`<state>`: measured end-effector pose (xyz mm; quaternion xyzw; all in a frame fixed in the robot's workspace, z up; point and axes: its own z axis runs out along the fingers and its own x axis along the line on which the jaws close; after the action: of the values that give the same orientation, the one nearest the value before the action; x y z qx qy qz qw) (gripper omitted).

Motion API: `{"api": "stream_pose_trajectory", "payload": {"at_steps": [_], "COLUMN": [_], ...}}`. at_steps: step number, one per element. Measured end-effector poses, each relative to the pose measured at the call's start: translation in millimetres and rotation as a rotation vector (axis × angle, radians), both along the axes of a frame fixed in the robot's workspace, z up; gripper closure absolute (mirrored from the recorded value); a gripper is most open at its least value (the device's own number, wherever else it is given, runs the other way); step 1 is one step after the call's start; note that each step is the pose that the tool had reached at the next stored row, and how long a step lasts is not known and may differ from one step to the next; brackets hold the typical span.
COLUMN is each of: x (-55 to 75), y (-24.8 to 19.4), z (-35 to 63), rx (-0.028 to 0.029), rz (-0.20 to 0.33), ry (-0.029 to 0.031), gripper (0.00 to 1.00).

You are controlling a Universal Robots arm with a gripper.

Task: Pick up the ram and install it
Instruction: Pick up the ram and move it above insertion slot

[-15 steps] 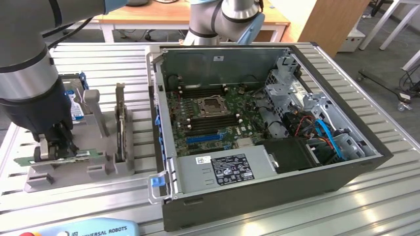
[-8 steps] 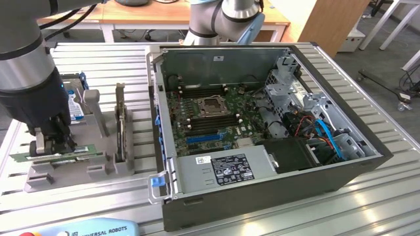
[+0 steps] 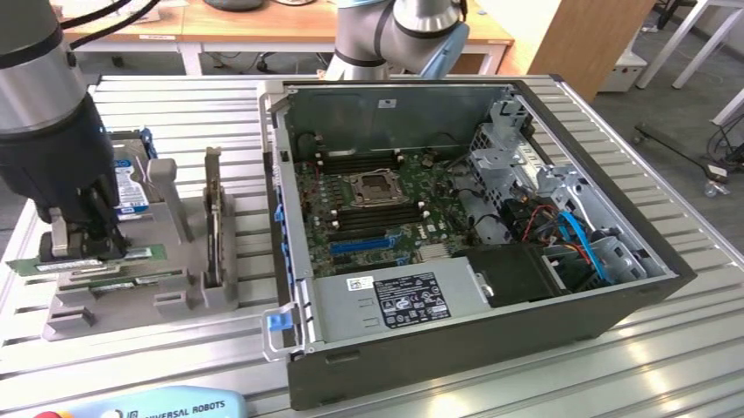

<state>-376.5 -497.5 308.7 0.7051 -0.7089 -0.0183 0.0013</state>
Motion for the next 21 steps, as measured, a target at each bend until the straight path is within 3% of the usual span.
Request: {"api": "stream_pose_trajectory", "payload": {"at_steps": [21], "x": [1.8], "y": [0.0], "z": [56.6], "rx": [0.0], "rz": [-0.005], "ry": [0.0], "gripper": [0.89]}}
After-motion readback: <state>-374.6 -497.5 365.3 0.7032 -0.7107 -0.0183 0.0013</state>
